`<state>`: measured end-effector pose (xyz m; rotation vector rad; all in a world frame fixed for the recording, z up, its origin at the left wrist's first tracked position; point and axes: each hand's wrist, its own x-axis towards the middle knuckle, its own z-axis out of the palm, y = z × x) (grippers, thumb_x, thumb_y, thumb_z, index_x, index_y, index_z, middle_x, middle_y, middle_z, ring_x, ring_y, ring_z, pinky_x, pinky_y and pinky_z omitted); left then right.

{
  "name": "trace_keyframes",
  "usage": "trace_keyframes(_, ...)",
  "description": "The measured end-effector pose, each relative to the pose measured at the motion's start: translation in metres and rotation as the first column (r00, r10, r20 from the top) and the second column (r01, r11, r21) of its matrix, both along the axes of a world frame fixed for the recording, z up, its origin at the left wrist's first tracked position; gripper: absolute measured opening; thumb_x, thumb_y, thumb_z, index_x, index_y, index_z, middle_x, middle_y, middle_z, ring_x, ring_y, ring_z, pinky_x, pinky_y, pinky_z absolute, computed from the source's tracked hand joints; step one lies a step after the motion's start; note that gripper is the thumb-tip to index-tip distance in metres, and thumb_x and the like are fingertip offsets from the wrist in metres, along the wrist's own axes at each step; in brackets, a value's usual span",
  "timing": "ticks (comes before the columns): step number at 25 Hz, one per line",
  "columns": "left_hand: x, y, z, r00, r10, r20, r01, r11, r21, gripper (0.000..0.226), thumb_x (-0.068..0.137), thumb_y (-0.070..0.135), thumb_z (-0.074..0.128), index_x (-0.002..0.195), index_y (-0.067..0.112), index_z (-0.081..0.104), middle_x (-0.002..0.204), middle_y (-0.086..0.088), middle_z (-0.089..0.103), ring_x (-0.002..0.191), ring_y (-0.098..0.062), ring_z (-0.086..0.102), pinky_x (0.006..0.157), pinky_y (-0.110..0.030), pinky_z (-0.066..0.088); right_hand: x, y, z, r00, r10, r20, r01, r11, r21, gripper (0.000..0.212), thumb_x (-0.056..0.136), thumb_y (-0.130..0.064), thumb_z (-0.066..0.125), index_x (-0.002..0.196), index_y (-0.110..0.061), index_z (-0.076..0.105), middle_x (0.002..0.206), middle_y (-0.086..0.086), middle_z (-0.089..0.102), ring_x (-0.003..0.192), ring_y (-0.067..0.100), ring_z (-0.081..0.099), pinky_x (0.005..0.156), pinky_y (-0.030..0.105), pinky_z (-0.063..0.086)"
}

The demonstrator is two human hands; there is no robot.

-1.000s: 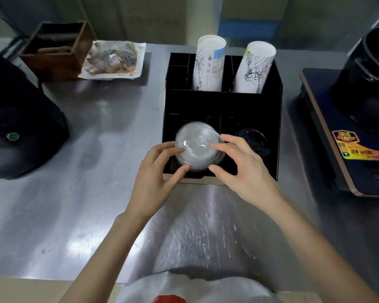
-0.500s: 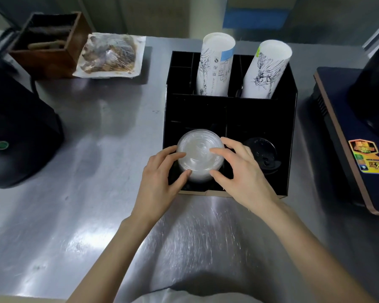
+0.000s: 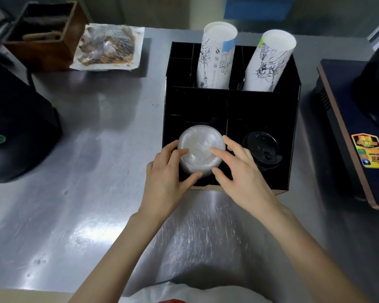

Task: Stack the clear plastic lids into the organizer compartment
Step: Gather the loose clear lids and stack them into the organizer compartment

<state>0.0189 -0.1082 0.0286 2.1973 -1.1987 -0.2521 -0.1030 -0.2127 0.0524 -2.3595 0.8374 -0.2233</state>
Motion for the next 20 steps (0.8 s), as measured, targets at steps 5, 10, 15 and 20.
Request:
trace_keyframes(5, -0.004, -0.004, 0.002, 0.999, 0.032, 0.009, -0.032, 0.999, 0.011, 0.053, 0.070, 0.028, 0.074, 0.112, 0.006, 0.052, 0.132, -0.015, 0.048, 0.113, -0.032, 0.050, 0.087, -0.043, 0.036, -0.001, 0.003, -0.002, 1.000, -0.029, -0.006, 0.029, 0.999, -0.021, 0.043, 0.086, -0.018, 0.054, 0.128, -0.020, 0.044, 0.147, 0.001, 0.029, 0.130, 0.018, 0.029, 0.102, 0.020, 0.020)
trace_keyframes(10, 0.000, -0.004, 0.002, 1.000, 0.008, -0.003, -0.008, 0.999, 0.046, 0.049, 0.075, 0.027, 0.069, 0.115, 0.009, 0.049, 0.140, -0.010, 0.041, 0.119, -0.029, 0.044, 0.092, -0.041, 0.031, -0.002, 0.006, -0.002, 0.998, -0.059, 0.015, 0.059, 0.998, -0.009, 0.040, 0.084, -0.016, 0.056, 0.124, -0.019, 0.049, 0.141, 0.002, 0.035, 0.123, 0.017, 0.035, 0.100, 0.020, 0.024)
trace_keyframes(15, 0.001, -0.004, 0.002, 0.999, 0.002, -0.039, 0.000, 0.999, 0.043, 0.049, 0.076, 0.028, 0.068, 0.117, 0.010, 0.046, 0.143, -0.008, 0.036, 0.121, -0.028, 0.040, 0.092, -0.040, 0.029, -0.003, 0.008, -0.001, 0.996, -0.077, 0.041, 0.076, 0.997, 0.021, 0.037, 0.085, -0.015, 0.054, 0.122, -0.019, 0.051, 0.139, 0.001, 0.036, 0.120, 0.018, 0.038, 0.103, 0.028, 0.030)
trace_keyframes(20, -0.001, -0.003, 0.003, 0.999, -0.010, -0.040, 0.011, 0.999, 0.044, 0.058, 0.078, 0.027, 0.066, 0.127, 0.013, 0.038, 0.144, -0.008, 0.034, 0.120, -0.030, 0.039, 0.093, -0.042, 0.030, -0.006, 0.012, -0.003, 0.998, -0.056, -0.005, 0.057, 0.998, 0.019, 0.045, 0.086, -0.019, 0.052, 0.129, -0.023, 0.041, 0.146, -0.001, 0.028, 0.126, 0.018, 0.032, 0.108, 0.033, 0.029)
